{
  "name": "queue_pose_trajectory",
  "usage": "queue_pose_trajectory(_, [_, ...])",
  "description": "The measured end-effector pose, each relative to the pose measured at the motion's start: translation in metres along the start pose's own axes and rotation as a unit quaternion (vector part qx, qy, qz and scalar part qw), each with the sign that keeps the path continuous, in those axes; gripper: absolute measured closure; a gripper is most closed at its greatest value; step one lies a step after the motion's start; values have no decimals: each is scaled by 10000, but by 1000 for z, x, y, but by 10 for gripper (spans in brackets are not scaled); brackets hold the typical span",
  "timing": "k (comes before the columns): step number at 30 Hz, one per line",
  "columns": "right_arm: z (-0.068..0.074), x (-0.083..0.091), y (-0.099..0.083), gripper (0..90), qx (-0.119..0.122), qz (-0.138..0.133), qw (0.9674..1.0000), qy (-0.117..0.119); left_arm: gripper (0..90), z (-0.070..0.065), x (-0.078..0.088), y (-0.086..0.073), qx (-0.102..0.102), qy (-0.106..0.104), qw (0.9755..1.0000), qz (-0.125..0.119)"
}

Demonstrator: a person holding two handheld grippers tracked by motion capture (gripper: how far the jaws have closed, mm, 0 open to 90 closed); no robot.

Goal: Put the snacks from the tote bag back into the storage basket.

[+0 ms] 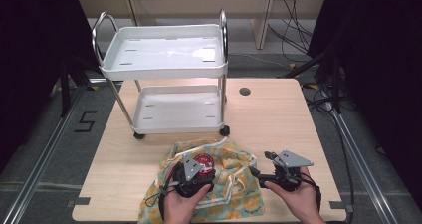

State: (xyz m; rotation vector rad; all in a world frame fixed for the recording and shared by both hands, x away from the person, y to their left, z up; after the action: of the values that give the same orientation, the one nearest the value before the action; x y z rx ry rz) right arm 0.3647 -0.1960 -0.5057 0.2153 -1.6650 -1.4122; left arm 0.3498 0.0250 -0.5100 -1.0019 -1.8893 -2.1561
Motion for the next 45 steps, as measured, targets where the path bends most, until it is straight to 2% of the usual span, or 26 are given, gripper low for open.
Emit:
queue_pose_trajectory(1, [-1, 0, 0, 253, 26, -7, 10000, -11, 252, 0, 0, 1, 36, 38, 10000, -25])
queue_pose_trajectory(2, [-3, -1, 2, 253, 183, -82, 9998, -25, 252, 1, 2, 1, 27, 37, 10000, 2])
queue_pose_trajectory(3, [-3, -1, 2, 253, 192, -92, 9998, -8, 252, 1, 2, 2, 102, 39, 9999, -48])
queue_pose_trajectory(4, [-4, 0, 2, 253, 206, -75, 9998, -36, 252, 3, 3, 3, -16, 91, 10000, -38])
queue_pose_trajectory(9, [-3, 0, 1, 253, 132, -54, 9999, 2, 252, 7, 8, 8, 154, 122, 9997, -107])
queue_pose_trajectory(10, [-4, 0, 2, 253, 225, -79, 9997, -50, 252, 7, 8, 10, 165, 117, 9996, -178])
queue_pose_trajectory(11, [-4, 0, 2, 253, 220, -79, 9997, -48, 252, 8, 9, 10, 141, 128, 9998, -114])
queue_pose_trajectory(12, [-4, -1, 2, 253, 222, -80, 9997, -48, 252, 9, 10, 11, 160, 154, 9996, -147])
queue_pose_trajectory(13, [-4, -1, 2, 253, 223, -80, 9997, -48, 253, 10, 11, 12, 86, 152, 9997, -160])
queue_pose_trajectory(15, [-4, -1, 2, 253, 213, -81, 9997, -44, 253, 11, 12, 13, 123, 158, 9997, -160])
queue_pose_trajectory(18, [0, 0, 0, 253, -18, -7, 10000, -5, 253, 13, 14, 16, 131, 173, 9996, -189])
queue_pose_trajectory(20, [0, 0, 0, 253, 0, -7, 10000, -14, 253, 14, 15, 18, 228, 178, 9993, -241])
queue_pose_trajectory(21, [-2, 0, 1, 253, 126, -74, 9999, -38, 253, 14, 15, 18, 223, 180, 9993, -246])
queue_pose_trajectory(25, [-1, 0, 1, 253, 45, -41, 10000, 22, 253, 14, 17, 21, 265, 177, 9990, -301])
queue_pose_trajectory(28, [-2, 0, 1, 253, 103, -31, 9999, 43, 253, 15, 18, 22, 165, 171, 9992, -325])
queue_pose_trajectory(31, [-4, -1, 3, 253, 223, -96, 9997, -5, 253, 16, 19, 23, 197, 193, 9990, -355])
queue_pose_trajectory(32, [-2, 0, 1, 253, 80, -36, 10000, 22, 253, 16, 19, 24, 204, 181, 9989, -369])
queue_pose_trajectory(33, [-2, 0, 1, 253, 71, -31, 10000, 21, 253, 16, 19, 24, 243, 174, 9988, -394])
queue_pose_trajectory(35, [-2, 0, 2, 253, 122, -49, 9999, 7, 253, 17, 21, 26, 194, 181, 9986, -451])
queue_pose_trajectory(36, [-4, -1, 3, 253, 243, -104, 9996, -13, 253, 18, 21, 27, 181, 195, 9986, -456])
queue_pose_trajectory(38, [-4, -1, 2, 253, 224, -99, 9997, -14, 253, 18, 23, 28, 223, 196, 9984, -478])
queue_pose_trajectory(39, [-2, 0, 1, 254, 95, -47, 9999, 45, 253, 19, 23, 29, 176, 202, 9984, -501])
queue_pose_trajectory(40, [-1, 0, 1, 253, 56, -42, 10000, 13, 253, 19, 23, 30, 238, 182, 9980, -556])
queue_pose_trajectory(42, [-1, 0, 2, 253, 103, -56, 9999, 24, 254, 20, 24, 30, 207, 219, 9982, -527])
queue_pose_trajectory(43, [-1, 0, 2, 254, 88, -72, 9999, 39, 254, 20, 24, 30, 271, 218, 9979, -541])
queue_pose_trajectory(45, [-1, 0, 2, 254, 54, -59, 10000, 38, 254, 21, 24, 31, 173, 222, 9981, -544])
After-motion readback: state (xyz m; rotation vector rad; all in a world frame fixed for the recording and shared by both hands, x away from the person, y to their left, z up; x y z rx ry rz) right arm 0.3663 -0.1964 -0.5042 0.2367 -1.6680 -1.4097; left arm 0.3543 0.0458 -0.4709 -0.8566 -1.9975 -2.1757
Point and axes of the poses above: each handheld gripper's, and its own axes: x roughly backward along the jaws, y roughly out of its top, z roughly to its left, the point moved 7 cm from there along -x, roughly forward along the jaws, and after that the axes turned 6 degrees about y, right-handed, at the moved point
